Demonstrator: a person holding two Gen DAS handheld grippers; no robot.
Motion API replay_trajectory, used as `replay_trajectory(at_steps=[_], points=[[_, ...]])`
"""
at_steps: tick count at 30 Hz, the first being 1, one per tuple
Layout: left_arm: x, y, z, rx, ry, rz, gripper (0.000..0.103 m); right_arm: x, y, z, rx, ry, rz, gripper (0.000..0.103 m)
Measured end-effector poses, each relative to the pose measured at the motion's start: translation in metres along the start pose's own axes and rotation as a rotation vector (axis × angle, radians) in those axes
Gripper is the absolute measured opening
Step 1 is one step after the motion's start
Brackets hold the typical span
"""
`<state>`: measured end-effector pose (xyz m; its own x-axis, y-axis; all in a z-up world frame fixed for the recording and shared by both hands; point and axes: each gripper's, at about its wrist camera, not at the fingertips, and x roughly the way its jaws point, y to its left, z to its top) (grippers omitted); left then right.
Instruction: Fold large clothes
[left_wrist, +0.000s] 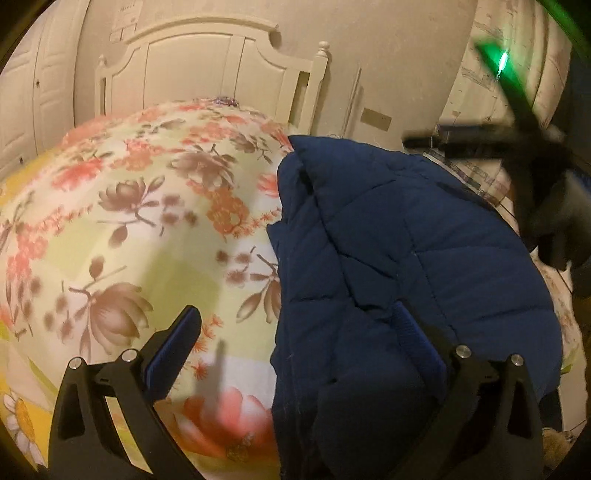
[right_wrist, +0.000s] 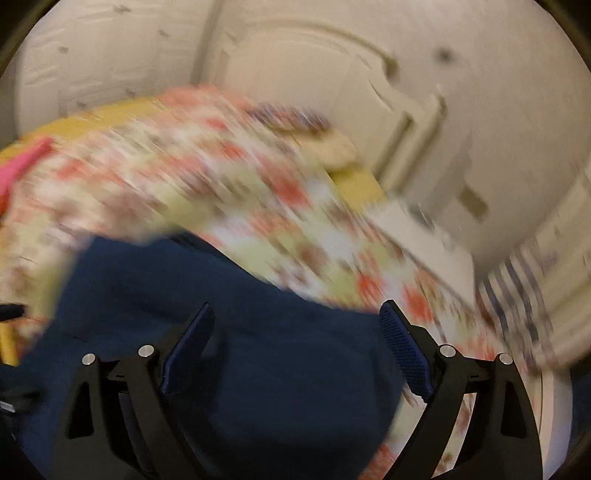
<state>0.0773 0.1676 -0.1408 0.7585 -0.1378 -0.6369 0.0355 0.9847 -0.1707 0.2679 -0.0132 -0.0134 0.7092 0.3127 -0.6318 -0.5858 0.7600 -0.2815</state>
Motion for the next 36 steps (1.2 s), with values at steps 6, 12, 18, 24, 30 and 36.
replay_trajectory(at_steps=[6,12,18,24,30,36], points=[[-0.002,0.000,-0.002,-0.036,-0.004,-0.006,0.101,0.027,0.080,0.010,-0.224,0.110,0.174,0.054],[-0.041,-0.002,0.018,0.030,-0.014,0.140,0.100,0.071,0.083,0.008,-0.201,0.240,0.194,0.056],[-0.092,-0.020,0.012,0.129,-0.093,0.000,0.101,0.071,0.079,0.004,-0.177,0.222,0.207,0.056],[-0.026,-0.006,-0.029,-0.027,0.097,-0.156,0.101,0.066,0.086,0.003,-0.188,0.188,0.175,0.056],[-0.029,-0.006,-0.030,0.015,0.098,-0.150,0.101,0.019,0.044,0.012,-0.060,0.033,0.203,0.056],[-0.028,-0.009,-0.030,0.033,0.089,-0.130,0.101,0.023,-0.101,-0.022,0.404,0.070,0.038,0.073]])
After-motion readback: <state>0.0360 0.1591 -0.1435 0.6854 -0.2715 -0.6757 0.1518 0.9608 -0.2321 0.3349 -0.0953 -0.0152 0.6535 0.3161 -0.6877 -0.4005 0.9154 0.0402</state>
